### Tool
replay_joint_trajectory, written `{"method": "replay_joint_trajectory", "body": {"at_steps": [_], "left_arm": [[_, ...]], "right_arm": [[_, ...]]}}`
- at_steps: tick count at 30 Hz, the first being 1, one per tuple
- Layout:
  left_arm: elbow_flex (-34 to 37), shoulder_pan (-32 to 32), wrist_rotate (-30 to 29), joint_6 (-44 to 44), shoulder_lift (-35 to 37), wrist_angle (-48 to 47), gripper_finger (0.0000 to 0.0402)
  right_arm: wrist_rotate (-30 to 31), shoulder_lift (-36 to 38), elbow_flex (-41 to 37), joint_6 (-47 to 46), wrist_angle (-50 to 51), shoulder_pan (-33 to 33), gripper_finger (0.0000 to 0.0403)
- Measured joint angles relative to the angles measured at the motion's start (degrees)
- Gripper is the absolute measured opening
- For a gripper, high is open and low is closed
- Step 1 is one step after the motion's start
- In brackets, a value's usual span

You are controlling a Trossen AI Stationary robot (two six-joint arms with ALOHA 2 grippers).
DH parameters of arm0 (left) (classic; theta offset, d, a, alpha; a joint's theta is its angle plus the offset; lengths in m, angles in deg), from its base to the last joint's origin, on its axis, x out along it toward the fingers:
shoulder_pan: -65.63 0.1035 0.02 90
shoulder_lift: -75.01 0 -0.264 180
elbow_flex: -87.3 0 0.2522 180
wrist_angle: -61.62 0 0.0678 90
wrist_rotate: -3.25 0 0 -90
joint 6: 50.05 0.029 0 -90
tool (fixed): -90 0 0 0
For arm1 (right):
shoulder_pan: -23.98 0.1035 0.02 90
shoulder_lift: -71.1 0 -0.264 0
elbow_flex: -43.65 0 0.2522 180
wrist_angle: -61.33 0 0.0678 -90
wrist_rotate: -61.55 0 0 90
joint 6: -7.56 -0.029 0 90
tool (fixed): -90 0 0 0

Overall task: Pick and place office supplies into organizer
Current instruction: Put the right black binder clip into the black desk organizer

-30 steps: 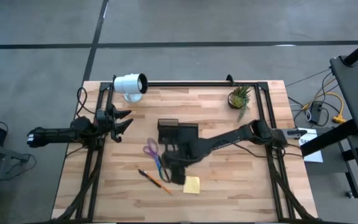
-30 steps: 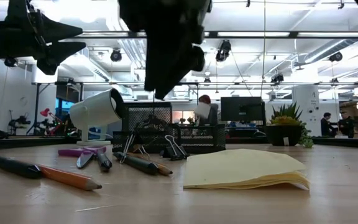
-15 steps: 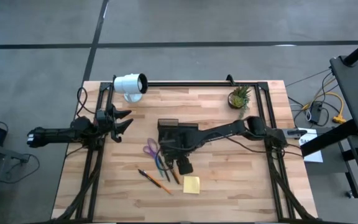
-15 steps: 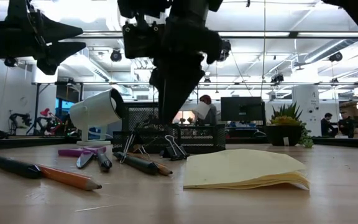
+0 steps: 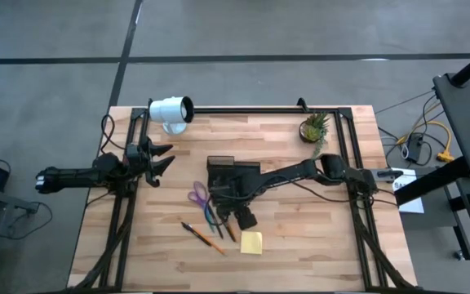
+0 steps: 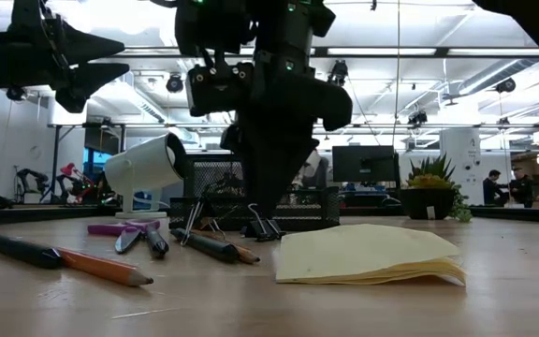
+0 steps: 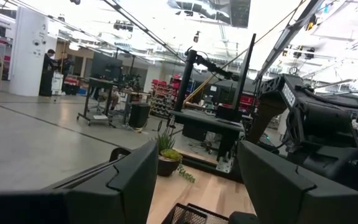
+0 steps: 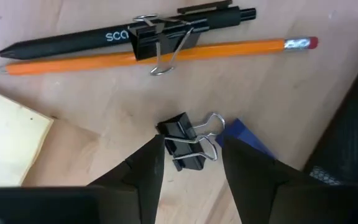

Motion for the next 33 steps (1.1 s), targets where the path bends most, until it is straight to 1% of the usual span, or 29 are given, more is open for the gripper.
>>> {"method": "replay_joint_trajectory", "body": {"at_steps": [5, 15, 18, 27, 33], "left_arm": [[0.0, 0.0, 0.0, 0.0, 0.0, 0.0, 0.0207], [0.0, 0.0, 0.0, 0.0, 0.0, 0.0, 0.0207], [0.0, 0.0, 0.0, 0.0, 0.0, 0.0, 0.0207], [0.0, 0.0, 0.0, 0.0, 0.0, 0.0, 0.0207], [0.0, 0.0, 0.0, 0.0, 0.0, 0.0, 0.0207]], "right_arm": [[-0.1, 0.0, -0.8, 0.6, 0.7, -0.3, 0.0121], [-0.4, 0.0, -1.0, 1.6, -0.2, -0.8, 0.0056], [-0.4, 0.0, -1.0, 1.6, -0.6, -0.8, 0.0048], [-1.1, 0.0, -1.0, 1.6, -1.1, -0.7, 0.0051], [-2.4, 0.1, -1.0, -1.6, -1.1, -0.7, 0.0021]]}}
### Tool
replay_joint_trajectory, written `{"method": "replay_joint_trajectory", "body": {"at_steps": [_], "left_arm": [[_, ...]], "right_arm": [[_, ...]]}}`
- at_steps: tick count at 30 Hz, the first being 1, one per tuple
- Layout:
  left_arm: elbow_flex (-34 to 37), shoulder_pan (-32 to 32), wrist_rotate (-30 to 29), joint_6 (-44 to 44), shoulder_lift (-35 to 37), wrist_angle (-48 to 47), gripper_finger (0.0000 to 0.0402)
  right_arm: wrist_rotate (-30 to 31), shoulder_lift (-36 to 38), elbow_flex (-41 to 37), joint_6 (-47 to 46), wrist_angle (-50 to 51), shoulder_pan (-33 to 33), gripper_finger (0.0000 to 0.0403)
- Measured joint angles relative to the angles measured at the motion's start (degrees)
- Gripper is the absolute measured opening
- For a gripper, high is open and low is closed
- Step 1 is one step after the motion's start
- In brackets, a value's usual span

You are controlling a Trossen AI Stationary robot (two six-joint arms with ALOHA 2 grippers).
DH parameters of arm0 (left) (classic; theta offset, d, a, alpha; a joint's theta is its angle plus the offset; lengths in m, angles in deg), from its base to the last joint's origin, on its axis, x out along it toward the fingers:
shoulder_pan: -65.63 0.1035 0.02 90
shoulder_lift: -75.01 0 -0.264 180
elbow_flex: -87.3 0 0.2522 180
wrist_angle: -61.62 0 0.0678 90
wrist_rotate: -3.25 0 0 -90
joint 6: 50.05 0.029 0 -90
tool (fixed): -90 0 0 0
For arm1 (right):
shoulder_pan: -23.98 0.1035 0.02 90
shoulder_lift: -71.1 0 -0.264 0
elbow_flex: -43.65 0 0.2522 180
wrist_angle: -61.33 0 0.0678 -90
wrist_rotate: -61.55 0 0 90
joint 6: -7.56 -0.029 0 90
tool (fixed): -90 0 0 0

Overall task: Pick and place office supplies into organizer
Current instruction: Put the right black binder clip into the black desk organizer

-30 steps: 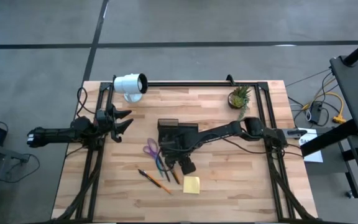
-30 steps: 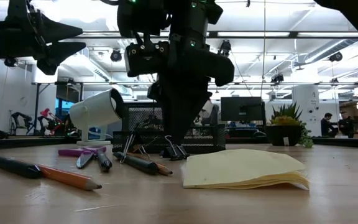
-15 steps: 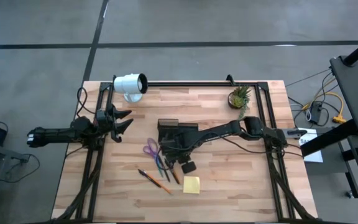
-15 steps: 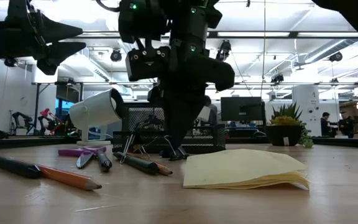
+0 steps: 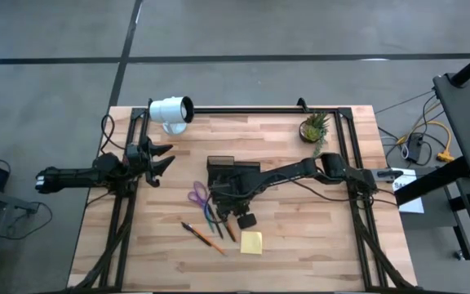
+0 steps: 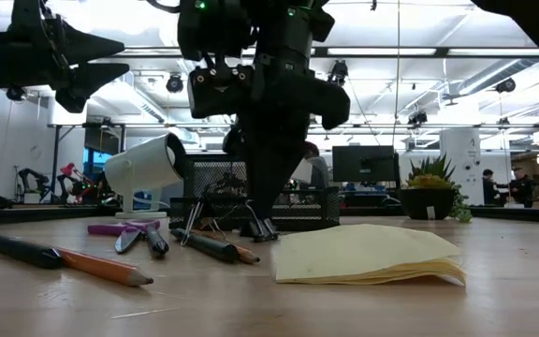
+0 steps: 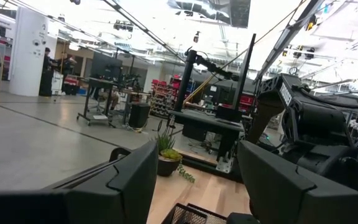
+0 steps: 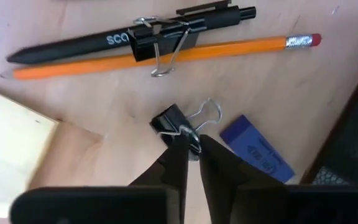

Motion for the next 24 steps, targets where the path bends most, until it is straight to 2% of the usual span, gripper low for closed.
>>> {"method": "replay_joint_trajectory", "body": {"at_steps": [7, 10, 16, 24], "left_arm": [[0.0, 0.0, 0.0, 0.0, 0.0, 0.0, 0.0207], [0.0, 0.0, 0.0, 0.0, 0.0, 0.0, 0.0207], [0.0, 0.0, 0.0, 0.0, 0.0, 0.0, 0.0207], [0.0, 0.0, 0.0, 0.0, 0.0, 0.0, 0.0207]], "right_arm": [[-0.8, 0.1, 0.3, -5.9, 0.3, 0.0, 0.0010], [3.6, 0.8, 1.2, -9.7, -0.3, 0.3, 0.0008], [16.6, 3.4, 5.1, -20.2, -1.0, 0.2, 0.0008], [17.9, 2.4, 7.8, -32.1, -1.9, -1.9, 0.0008]]}}
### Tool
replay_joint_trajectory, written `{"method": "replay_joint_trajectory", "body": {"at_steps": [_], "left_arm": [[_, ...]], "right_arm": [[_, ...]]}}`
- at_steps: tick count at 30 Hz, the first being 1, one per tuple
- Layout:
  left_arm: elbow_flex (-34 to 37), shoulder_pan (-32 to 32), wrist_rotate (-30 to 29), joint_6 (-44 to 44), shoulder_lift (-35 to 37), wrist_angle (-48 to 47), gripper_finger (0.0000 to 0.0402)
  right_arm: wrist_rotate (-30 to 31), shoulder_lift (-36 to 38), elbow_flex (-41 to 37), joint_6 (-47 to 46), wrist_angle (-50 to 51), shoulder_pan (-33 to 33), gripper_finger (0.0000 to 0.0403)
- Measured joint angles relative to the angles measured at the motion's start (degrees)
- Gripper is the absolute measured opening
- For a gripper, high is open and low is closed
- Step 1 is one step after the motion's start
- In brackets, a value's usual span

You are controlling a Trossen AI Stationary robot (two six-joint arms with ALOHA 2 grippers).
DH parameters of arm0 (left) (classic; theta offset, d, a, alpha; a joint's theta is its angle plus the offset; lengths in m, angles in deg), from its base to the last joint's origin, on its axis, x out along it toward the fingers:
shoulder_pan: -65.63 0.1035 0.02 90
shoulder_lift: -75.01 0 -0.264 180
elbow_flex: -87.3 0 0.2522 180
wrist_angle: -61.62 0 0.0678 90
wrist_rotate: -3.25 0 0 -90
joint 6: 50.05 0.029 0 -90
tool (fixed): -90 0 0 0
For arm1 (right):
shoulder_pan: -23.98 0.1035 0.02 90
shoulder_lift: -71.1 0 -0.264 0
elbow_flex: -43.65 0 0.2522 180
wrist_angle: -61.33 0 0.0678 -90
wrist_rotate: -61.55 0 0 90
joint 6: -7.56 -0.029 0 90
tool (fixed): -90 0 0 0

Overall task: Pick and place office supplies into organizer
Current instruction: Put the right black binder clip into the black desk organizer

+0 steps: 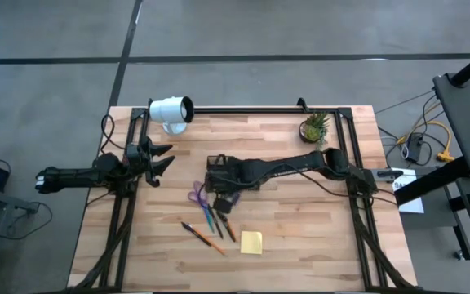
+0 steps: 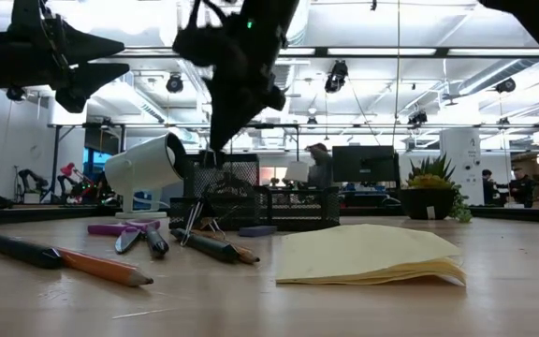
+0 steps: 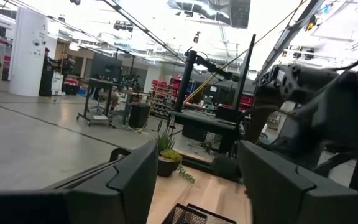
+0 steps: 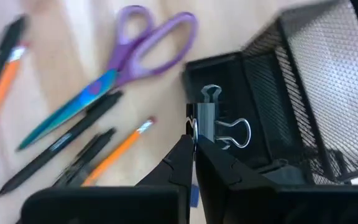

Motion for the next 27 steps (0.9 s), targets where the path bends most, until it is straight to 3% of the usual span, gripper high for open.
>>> {"method": "replay_joint_trajectory", "body": {"at_steps": [8, 12, 27], "left_arm": [[0.0, 0.0, 0.0, 0.0, 0.0, 0.0, 0.0207], [0.0, 0.0, 0.0, 0.0, 0.0, 0.0, 0.0207], [0.0, 0.0, 0.0, 0.0, 0.0, 0.0, 0.0207]], "right_arm": [[2.1, -3.6, 0.9, -6.6, -9.6, -1.5, 0.0008], [5.7, -4.4, 1.4, -7.4, -9.4, -1.6, 0.0008], [5.3, -5.2, 0.0, -6.0, -7.7, -2.5, 0.0009]]}}
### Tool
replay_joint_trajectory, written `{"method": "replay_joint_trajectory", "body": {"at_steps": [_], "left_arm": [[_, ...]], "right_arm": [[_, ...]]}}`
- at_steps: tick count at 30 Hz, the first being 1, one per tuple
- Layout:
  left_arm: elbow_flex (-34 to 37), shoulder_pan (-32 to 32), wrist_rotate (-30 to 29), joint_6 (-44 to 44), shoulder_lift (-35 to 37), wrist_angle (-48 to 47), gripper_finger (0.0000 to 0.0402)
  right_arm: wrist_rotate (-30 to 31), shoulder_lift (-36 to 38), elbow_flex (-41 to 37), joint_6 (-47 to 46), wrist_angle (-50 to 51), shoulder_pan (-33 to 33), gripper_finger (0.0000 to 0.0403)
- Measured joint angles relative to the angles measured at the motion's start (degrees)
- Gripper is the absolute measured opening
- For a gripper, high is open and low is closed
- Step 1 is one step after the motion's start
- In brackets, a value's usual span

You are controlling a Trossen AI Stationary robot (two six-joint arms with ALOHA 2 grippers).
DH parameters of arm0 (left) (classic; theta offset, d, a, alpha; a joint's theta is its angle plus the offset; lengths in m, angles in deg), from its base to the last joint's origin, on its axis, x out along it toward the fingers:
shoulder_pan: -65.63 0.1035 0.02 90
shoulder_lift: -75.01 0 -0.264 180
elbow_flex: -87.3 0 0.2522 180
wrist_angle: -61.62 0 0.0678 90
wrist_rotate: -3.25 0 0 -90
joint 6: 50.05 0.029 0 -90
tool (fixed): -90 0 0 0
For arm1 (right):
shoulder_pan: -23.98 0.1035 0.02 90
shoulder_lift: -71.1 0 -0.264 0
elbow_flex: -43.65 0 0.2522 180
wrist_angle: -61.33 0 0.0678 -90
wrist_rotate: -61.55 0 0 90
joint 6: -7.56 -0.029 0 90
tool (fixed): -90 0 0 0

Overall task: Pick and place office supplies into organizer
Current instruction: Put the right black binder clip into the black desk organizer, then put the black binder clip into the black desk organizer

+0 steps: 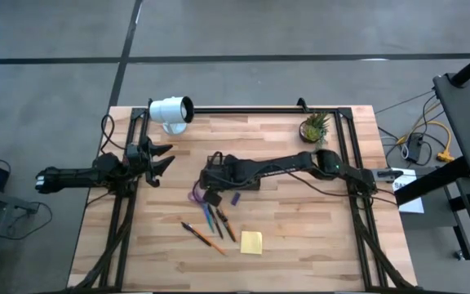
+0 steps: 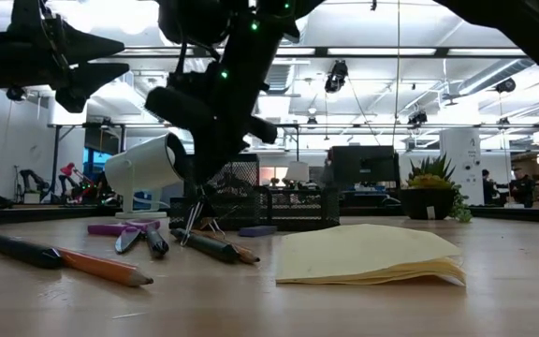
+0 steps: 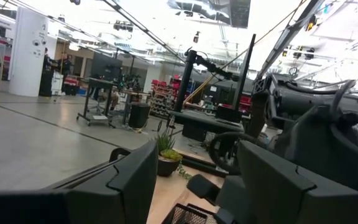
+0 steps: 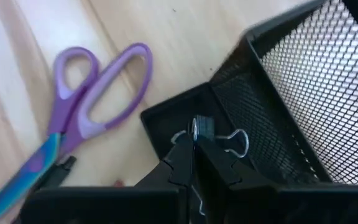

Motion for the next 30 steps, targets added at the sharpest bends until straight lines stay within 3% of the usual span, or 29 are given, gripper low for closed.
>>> {"method": "replay_joint_trajectory", "body": {"at_steps": [8, 17, 21, 30], "left_arm": [[0.0, 0.0, 0.0, 0.0, 0.0, -0.1, 0.0207], [0.0, 0.0, 0.0, 0.0, 0.0, -0.1, 0.0207], [0.0, 0.0, 0.0, 0.0, 0.0, 0.0, 0.0207], [0.0, 0.0, 0.0, 0.0, 0.0, 0.0, 0.0207]], "right_arm": [[0.2, 0.0, -1.3, 0.4, -0.5, -0.5, 0.0021], [-1.1, 0.5, -0.6, 1.0, 2.4, 0.1, 0.0133], [-1.2, 1.0, 1.9, 7.2, 4.6, 2.0, 0.0174], [-9.1, 1.1, 3.7, 13.0, 8.7, 7.3, 0.0193]]}}
